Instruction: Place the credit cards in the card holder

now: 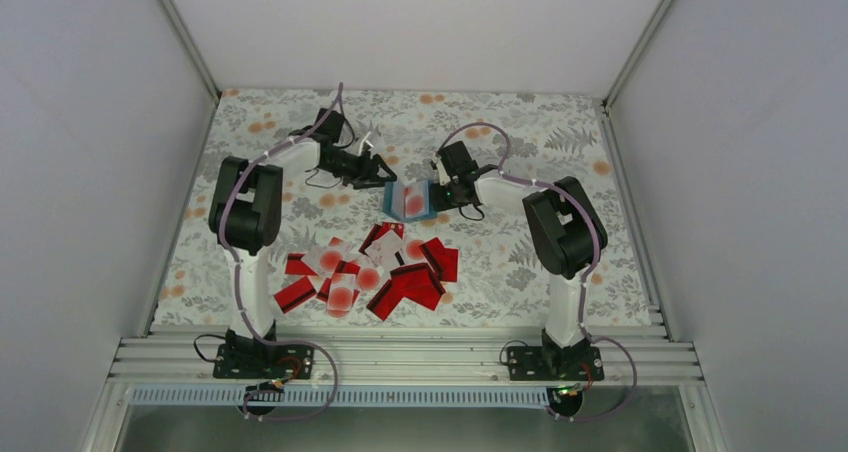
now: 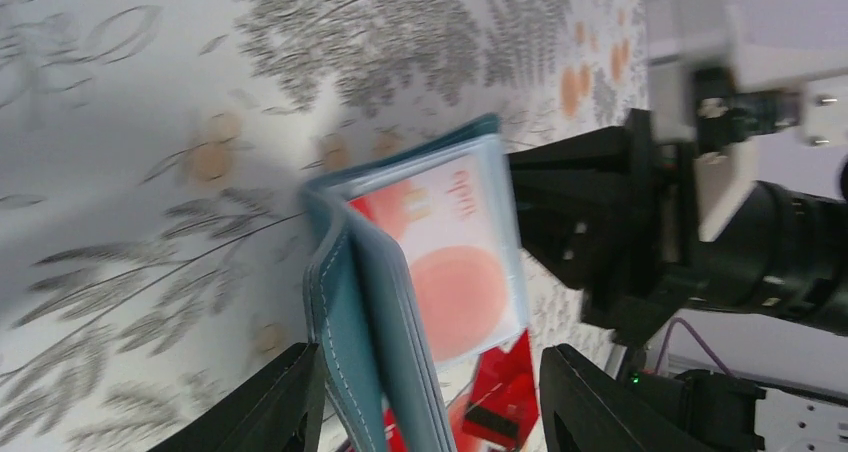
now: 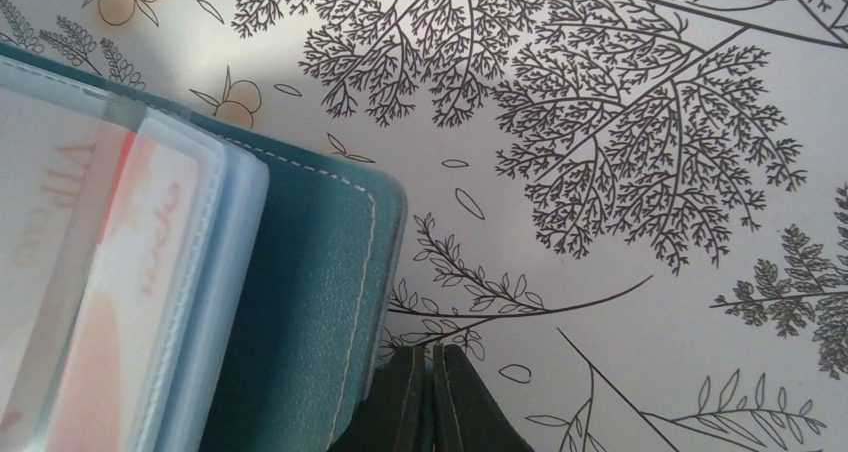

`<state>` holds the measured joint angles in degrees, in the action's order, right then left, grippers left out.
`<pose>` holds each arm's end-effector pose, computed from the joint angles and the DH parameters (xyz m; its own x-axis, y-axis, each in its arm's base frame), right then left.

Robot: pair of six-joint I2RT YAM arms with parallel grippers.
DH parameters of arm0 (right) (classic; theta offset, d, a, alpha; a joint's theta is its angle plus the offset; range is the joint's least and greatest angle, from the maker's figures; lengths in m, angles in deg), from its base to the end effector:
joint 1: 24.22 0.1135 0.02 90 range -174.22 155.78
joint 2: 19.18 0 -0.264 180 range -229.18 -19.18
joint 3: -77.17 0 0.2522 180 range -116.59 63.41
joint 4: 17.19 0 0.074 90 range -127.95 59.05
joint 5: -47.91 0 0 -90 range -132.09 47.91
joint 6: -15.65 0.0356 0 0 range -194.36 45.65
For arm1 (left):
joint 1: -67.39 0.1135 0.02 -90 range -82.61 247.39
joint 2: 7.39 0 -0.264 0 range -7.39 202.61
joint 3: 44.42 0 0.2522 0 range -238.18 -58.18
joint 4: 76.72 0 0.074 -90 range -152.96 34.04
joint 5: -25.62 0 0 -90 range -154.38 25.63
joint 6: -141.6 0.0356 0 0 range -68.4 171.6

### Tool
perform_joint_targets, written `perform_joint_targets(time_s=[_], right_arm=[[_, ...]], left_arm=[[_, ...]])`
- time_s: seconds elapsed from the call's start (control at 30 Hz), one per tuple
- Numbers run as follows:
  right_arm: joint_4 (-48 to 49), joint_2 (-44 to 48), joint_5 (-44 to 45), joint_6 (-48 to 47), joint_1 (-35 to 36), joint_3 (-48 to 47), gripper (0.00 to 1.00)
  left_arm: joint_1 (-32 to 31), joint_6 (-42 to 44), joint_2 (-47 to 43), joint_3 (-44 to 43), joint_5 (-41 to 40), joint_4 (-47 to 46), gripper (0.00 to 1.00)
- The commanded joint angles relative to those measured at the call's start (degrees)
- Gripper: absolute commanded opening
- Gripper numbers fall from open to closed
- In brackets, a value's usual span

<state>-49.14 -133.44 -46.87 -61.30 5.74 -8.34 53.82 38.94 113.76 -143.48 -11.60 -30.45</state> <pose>0.3478 0.2039 0.1374 -0.8564 -0.2339 -0.4603 -0.3486 0.9196 0.1813 0.4070 -0.1274 0.1558 -0.9753 0.0990 -0.1976 0.2190 0.5543 -0.8030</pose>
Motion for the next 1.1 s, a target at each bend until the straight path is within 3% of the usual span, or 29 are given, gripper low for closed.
perform_joint_targets(time_s=[0.0,0.53,0.8,1.07], right_arm=[[-0.2,-2.1,-2.6,0.0,0.7,-0.1,0.04],[-0.8,0.6,-3.4,0.4,0.6,0.8,0.04],[-0.9,3.0,-6.7,0.0,0.3,1.0,0.04],[-1.9,2.2,-6.7,-0.4,0.2,0.4,0.04]], left_arm=[[-4.1,-2.8,-1.0,-1.0,4.1,-1.6,0.55],[-11.0,-6.1,7.0,-7.2,1.0,-3.3,0.54],[-11.0,-8.8,4.2,-3.7,-8.9,-4.4,0.43],[-10.5,-9.1,-2.5,-5.6,-8.1,-3.0,0.45]])
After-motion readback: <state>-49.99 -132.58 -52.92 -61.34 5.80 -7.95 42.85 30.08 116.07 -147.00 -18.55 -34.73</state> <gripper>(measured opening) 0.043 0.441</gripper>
